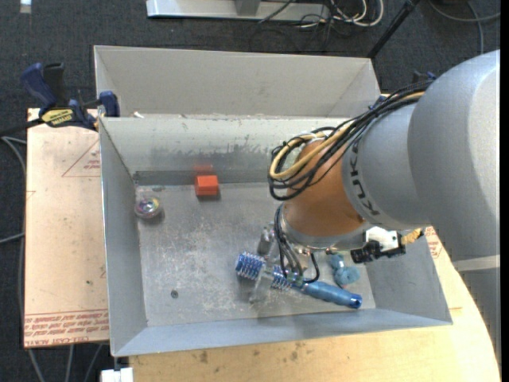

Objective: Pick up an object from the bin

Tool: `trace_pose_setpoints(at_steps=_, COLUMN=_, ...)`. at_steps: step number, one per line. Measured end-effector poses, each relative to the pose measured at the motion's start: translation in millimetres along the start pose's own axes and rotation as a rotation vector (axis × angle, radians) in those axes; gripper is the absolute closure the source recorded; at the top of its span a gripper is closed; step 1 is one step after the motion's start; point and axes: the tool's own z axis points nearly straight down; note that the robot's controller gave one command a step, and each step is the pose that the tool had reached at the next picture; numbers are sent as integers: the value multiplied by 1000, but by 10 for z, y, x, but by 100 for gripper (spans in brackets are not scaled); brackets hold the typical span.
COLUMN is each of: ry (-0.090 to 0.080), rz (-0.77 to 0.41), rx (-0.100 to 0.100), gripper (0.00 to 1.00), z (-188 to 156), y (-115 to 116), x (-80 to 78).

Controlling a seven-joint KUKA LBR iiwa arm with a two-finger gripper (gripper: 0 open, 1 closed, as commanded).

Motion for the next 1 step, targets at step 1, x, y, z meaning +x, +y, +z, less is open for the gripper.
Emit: trace_pose_setpoints(at_steps=1, ry=0, rz=0, rx=-1, gripper=100, z=-3, y=2, x=-1)
